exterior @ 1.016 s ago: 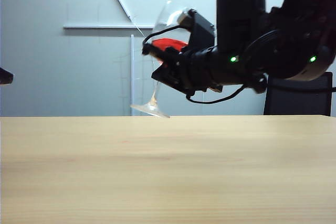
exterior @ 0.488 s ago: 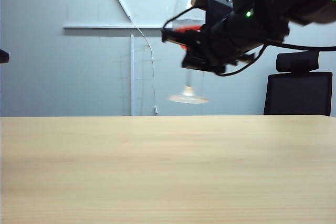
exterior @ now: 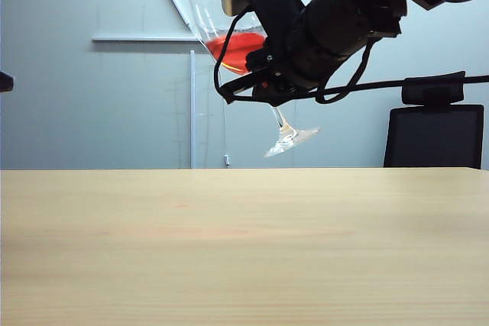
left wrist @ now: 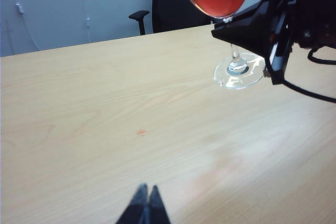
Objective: Gently pick up the goblet, rotate it counterclockwise for two full turns (viewing from above), and then place it back on the table.
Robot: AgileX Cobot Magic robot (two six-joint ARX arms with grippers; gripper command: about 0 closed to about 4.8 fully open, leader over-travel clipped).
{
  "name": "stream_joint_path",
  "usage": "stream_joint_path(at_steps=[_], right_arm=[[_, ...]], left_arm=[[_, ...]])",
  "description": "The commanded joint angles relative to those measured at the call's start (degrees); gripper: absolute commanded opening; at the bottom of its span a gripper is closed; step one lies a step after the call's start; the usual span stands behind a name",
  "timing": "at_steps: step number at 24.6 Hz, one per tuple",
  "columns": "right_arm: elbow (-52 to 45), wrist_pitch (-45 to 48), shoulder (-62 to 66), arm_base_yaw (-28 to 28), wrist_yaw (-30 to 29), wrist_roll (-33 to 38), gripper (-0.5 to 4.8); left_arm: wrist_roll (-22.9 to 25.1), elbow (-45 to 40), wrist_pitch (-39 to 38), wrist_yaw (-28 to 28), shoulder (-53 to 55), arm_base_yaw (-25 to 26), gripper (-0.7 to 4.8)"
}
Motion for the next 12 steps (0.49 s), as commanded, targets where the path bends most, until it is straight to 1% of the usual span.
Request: stream_joint_path(at_steps=[1,2,3,5,6,9,12], right_arm=[[-1.51,10.27,-0.70,1.01,-0.96,0.87,-0.02],[-2.86,13.99,-0.70,1.05,-2.47,2.01,-0.02],[-5.22,20.00,-0.70,1.05,-4.24,5.51,-0.02],[-7.98,26.08,-0.70,0.98,-5.60,11.08,-0.02],[-10.05,30.25,-0.68,0.77,-6.40,16.57,-0.02],[-12.98,35.69,-0.66,0.31,-6.67,25.55,-0.02],[-15.61,40.70,-0.35,-0.02,-6.93,32.20,-0.02]], left_arm=[[0.02,0.22,0.70,0.26,0.07,0.00,-0.05],[0.02,0.22,0.70,0.26,0.07,0.00,-0.05],[0.02,0.22,0.70,0.28,0.09,0.00,-0.05],[0.02,0.22,0.70,0.26,0.07,0.00,-0.05],[0.02,0.22,0.70,0.26,0.07,0.00,-0.05],[0.02,0.22,0.70,0.26,0.07,0.00,-0.05],[0.02,0.22,0.70,0.26,0.07,0.00,-0.05]])
